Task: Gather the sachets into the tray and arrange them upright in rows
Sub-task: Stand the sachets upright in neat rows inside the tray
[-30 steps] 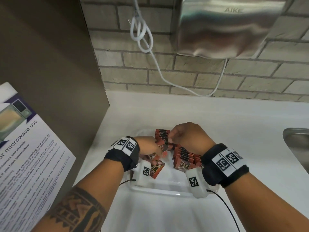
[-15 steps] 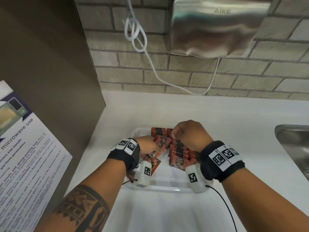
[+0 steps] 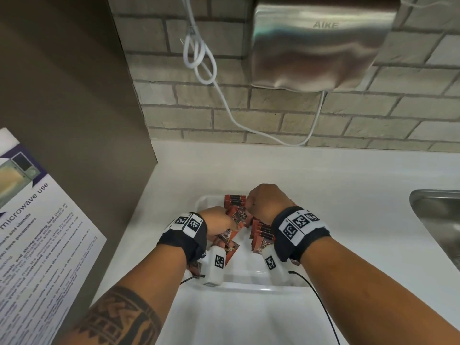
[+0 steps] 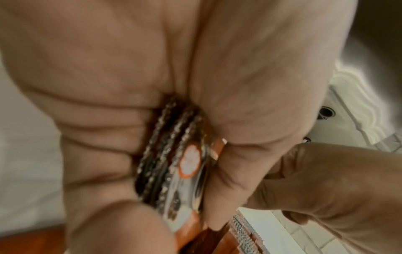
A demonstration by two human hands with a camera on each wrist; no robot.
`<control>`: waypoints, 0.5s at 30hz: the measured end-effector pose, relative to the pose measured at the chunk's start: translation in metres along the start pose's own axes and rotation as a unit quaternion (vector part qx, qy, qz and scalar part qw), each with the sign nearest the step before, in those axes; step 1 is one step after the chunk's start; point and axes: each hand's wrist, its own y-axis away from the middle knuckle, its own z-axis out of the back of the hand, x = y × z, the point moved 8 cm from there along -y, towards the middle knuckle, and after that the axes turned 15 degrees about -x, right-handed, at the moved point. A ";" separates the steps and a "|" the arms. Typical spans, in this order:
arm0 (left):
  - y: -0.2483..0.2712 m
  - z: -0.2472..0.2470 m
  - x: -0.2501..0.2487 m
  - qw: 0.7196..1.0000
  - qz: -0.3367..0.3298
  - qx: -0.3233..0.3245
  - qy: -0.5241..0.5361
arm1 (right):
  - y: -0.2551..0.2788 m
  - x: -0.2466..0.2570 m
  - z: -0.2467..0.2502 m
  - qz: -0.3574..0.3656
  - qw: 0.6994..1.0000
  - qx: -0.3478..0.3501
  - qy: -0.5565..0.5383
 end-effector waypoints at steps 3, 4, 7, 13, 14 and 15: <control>0.000 0.001 0.000 1.000 -0.006 -0.001 -0.005 | -0.006 0.004 -0.007 -0.008 1.000 -0.004 0.018; 0.000 0.001 0.001 1.000 -0.013 -0.005 -0.014 | -0.007 0.005 -0.008 -0.011 1.000 -0.005 0.022; -0.003 0.000 0.005 0.999 -0.018 -0.014 -0.024 | -0.009 0.007 -0.010 -0.005 0.999 0.005 0.038; -0.008 -0.007 0.007 0.999 -0.021 -0.010 -0.029 | -0.010 0.014 -0.008 -0.005 1.000 0.003 0.015; -0.009 -0.007 0.007 0.999 -0.024 -0.009 -0.032 | -0.010 0.014 -0.007 -0.008 1.000 0.001 0.007; -0.009 -0.008 0.007 0.999 -0.026 -0.008 -0.037 | -0.010 0.015 -0.006 -0.009 1.000 0.002 0.000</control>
